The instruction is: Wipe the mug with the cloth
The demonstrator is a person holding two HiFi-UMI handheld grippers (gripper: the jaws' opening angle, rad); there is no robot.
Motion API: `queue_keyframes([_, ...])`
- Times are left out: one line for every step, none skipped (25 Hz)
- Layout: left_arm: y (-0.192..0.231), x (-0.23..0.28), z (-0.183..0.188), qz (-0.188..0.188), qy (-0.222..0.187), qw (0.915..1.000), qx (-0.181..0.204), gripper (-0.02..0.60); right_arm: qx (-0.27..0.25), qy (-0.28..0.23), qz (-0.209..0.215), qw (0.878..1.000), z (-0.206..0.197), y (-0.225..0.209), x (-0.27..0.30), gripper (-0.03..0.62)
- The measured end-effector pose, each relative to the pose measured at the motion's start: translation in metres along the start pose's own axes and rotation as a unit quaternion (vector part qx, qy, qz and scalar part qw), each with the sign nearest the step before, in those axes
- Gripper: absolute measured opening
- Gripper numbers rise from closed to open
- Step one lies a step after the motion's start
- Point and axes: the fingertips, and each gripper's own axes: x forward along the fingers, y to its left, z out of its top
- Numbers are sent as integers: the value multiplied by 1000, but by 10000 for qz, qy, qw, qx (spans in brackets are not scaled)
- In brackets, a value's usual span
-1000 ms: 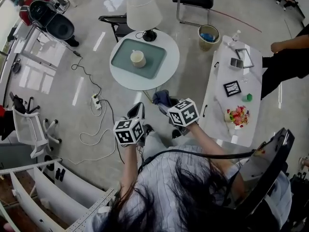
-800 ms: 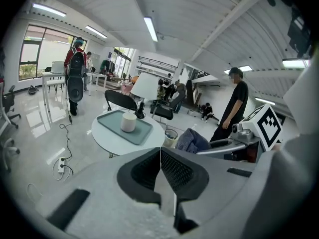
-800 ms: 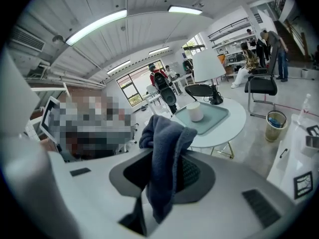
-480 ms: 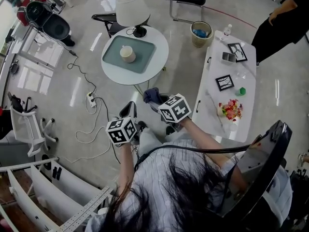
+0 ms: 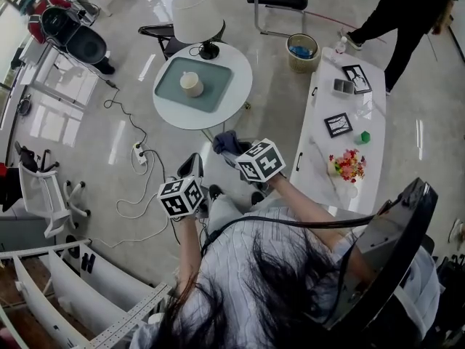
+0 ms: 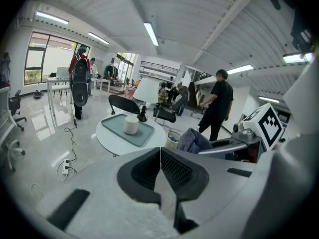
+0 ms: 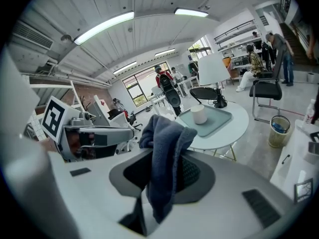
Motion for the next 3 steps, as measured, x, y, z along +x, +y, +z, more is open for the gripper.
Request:
queue_keyframes([0,0,-1,2,13,10000,2,20,15,-3,-1,10000,-1,0,0,109])
queue_keyframes([0,-1,-2,4,24,10000,0,20,28,-3,-1,10000,-1,0,0,109])
queue_keyframes([0,-2,-3,8,36,10000,-2,20,40,-2,-1,10000,-2,0,0,109])
